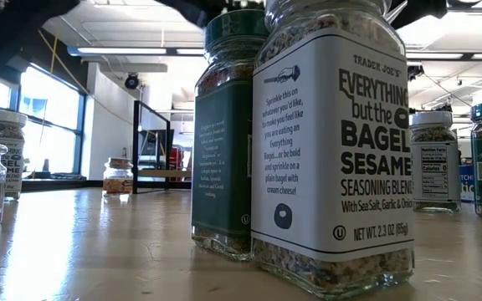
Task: Shelf spices
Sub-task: Put the white seasoning bottle on the shelf
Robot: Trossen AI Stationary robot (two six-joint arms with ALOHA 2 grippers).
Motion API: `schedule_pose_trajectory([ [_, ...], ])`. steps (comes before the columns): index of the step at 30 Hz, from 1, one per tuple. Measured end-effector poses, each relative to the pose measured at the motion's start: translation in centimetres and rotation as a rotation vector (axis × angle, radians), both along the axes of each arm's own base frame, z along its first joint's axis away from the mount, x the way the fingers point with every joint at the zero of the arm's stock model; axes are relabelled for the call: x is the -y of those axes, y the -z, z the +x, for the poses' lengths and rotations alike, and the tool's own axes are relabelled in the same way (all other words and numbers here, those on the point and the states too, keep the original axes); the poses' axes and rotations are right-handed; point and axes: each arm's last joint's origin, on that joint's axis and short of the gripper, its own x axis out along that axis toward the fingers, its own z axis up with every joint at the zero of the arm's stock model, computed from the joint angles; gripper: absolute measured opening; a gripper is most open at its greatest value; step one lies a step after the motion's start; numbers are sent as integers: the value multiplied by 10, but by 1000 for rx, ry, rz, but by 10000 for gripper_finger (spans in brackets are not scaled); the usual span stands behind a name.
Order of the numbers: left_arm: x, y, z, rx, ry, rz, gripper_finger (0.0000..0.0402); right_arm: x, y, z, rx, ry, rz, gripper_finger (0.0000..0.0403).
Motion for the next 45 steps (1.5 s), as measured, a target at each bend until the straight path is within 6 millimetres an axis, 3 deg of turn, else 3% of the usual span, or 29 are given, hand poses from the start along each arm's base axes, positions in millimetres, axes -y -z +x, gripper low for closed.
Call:
schedule_pose_trajectory([
  [3, 19, -4, -5, -17, 171, -96, 0, 1, 0, 3, -10, -16, -17, 243],
  [8, 52, 7, -16, -225, 239, -157, 0, 3, 4, 12, -42, -42, -7, 243],
  [15, 107, -44, -45, -248, 241, -12, 0, 8, 10, 33, -99, -127, -28, 243],
  [18, 118, -56, -72, -260, 139, -1, 0, 10, 11, 45, -97, -185, -55, 243],
  [22, 139, -57, -124, -259, -67, -73, 0, 14, 10, 58, -78, -226, -103, 243],
  [30, 187, -52, -219, -229, -481, -535, 9, 19, 14, 77, -71, -277, -137, 243],
  [33, 199, -53, -240, -277, -456, -662, 43, 20, 17, 83, -82, -306, -145, 243],
  [38, 219, -49, -258, -431, -385, -779, 136, 22, 20, 90, -104, -322, -154, 243],
  [45, 227, -20, -281, -718, -489, -627, 271, 23, 22, 92, -110, -324, -153, 243],
])
